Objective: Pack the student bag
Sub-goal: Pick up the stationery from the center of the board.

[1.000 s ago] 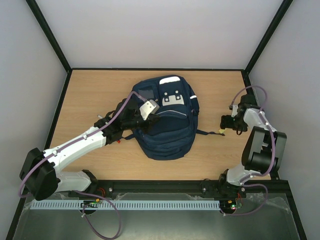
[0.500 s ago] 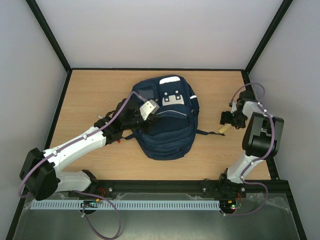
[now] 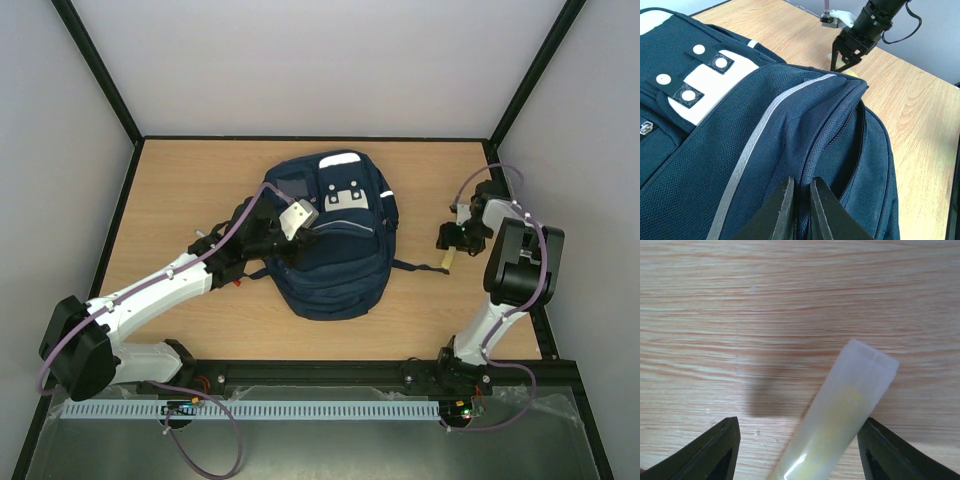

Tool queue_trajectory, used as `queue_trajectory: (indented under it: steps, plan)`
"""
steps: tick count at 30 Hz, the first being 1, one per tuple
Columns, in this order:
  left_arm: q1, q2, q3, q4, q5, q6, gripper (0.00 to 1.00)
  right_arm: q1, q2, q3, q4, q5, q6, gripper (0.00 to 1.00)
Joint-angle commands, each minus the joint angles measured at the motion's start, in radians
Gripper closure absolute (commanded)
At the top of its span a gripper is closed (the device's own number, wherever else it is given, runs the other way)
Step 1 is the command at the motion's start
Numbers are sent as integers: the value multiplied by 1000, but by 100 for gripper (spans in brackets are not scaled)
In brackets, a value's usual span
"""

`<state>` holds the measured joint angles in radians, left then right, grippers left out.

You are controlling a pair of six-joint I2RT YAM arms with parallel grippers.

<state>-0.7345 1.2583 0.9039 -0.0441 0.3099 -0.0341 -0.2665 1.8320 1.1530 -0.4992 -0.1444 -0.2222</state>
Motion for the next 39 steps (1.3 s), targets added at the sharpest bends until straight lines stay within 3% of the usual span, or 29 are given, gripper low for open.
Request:
queue_trajectory:
  steps: [1,11,22,27,39]
  plan:
    - [2,-46,31,61,43,-18,89,58,0,-47,-76,-13,-86,36]
    - [2,-43,32,60,43,-17,89,230,-122,-234,-69,91,-237,49]
    - [2,-37,33,59,46,-18,89,234,-317,-409,-91,222,-427,50]
    - [2,-32,33,59,46,-17,89,234,-331,-381,-83,205,-374,51]
    - [2,-25,33,56,44,-18,89,234,-137,-206,-67,166,-180,58]
